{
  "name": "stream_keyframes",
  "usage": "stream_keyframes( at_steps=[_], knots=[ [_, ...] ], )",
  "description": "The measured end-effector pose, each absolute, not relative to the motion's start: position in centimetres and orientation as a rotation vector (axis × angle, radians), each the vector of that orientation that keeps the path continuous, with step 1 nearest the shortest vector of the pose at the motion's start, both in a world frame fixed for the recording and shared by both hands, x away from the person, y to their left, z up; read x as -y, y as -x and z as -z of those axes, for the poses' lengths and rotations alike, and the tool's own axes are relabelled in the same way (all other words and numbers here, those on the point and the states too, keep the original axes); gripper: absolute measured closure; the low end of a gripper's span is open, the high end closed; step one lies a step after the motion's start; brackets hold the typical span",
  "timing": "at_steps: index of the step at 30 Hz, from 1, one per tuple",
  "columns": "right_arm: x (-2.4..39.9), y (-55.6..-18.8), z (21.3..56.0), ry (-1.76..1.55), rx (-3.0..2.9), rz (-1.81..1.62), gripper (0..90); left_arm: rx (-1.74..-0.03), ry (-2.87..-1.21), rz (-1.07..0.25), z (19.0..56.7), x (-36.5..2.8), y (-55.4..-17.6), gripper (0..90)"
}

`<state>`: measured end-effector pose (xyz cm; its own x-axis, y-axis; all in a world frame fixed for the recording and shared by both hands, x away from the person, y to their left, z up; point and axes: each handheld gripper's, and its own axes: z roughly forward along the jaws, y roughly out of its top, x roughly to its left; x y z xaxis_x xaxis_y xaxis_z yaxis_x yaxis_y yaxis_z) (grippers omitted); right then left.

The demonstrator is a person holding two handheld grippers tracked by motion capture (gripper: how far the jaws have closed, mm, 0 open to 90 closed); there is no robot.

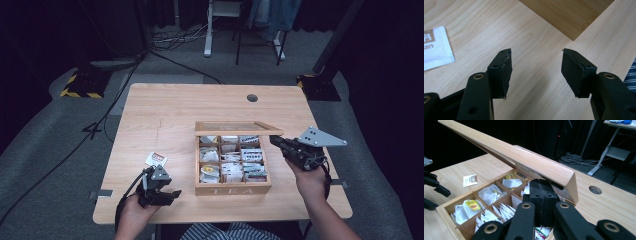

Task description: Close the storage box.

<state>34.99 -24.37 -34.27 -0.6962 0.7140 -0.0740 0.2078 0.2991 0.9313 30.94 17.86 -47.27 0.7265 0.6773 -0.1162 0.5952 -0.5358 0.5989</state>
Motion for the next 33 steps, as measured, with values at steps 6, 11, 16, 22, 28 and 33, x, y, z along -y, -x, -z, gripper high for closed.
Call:
stream_keyframes(
  at_steps=[6, 11, 16, 22, 28, 33],
  knots=[
    [24.5, -34.8, 34.4, -0.824, -2.113, -1.383, 88.9, -0.977, -2.324, -0.172, 48.2, -17.7, -31.2, 41.9],
    [24.8, -34.5, 34.5, -0.843, -2.124, -1.371, 88.4, -0.978, -2.318, -0.184, 48.6, -17.6, -31.3, 40.9],
    [25.3, -34.3, 34.6, -0.875, -2.154, -1.379, 87.4, -0.967, -2.318, -0.223, 48.8, -17.6, -31.3, 39.5],
    [25.4, -34.1, 34.5, -0.908, -2.201, -1.367, 84.6, -0.949, -2.307, -0.262, 49.1, -17.7, -31.2, 36.6],
    [25.4, -34.1, 34.3, -0.972, -2.268, -1.366, 79.7, -0.937, -2.269, -0.282, 49.4, -18.0, -31.2, 36.2],
    [25.4, -33.9, 34.3, -0.989, -2.315, -1.354, 74.6, -0.919, -2.262, -0.295, 49.6, -18.1, -31.1, 35.8]
  ],
)
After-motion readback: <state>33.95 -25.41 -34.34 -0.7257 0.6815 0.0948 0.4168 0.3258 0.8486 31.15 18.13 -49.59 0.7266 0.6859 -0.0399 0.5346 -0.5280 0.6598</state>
